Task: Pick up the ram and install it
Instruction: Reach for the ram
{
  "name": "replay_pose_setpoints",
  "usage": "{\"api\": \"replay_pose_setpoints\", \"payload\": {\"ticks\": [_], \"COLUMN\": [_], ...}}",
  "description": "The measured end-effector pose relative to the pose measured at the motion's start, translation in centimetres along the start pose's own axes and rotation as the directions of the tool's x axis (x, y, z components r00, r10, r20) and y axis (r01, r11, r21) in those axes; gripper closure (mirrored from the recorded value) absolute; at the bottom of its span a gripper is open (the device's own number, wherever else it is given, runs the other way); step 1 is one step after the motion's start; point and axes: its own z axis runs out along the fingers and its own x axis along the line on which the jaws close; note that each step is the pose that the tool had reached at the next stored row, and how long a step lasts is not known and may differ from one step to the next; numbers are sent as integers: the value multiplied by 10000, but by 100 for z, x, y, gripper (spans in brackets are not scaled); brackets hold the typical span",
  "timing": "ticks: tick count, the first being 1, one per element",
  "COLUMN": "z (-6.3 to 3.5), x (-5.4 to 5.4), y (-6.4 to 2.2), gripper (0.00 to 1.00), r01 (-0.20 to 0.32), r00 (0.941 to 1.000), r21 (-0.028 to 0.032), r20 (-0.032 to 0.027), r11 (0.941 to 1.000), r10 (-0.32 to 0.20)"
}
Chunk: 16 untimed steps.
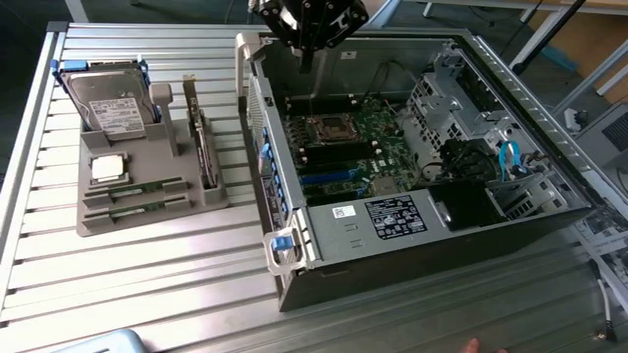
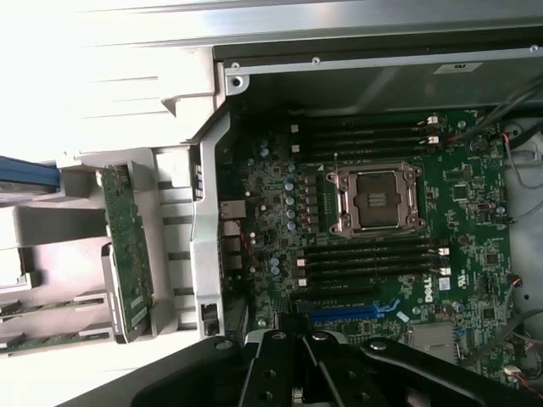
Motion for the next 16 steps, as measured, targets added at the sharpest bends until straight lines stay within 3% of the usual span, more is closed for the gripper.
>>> {"api": "replay_pose_setpoints", "payload": {"ticks": [16], "z": [-10], "x": [351], "y": [-26], "gripper": [90], "r01": [0], "r00": [10000], "r21": [0], "r20": [-1], "r11": [10000], "r10": [0]}}
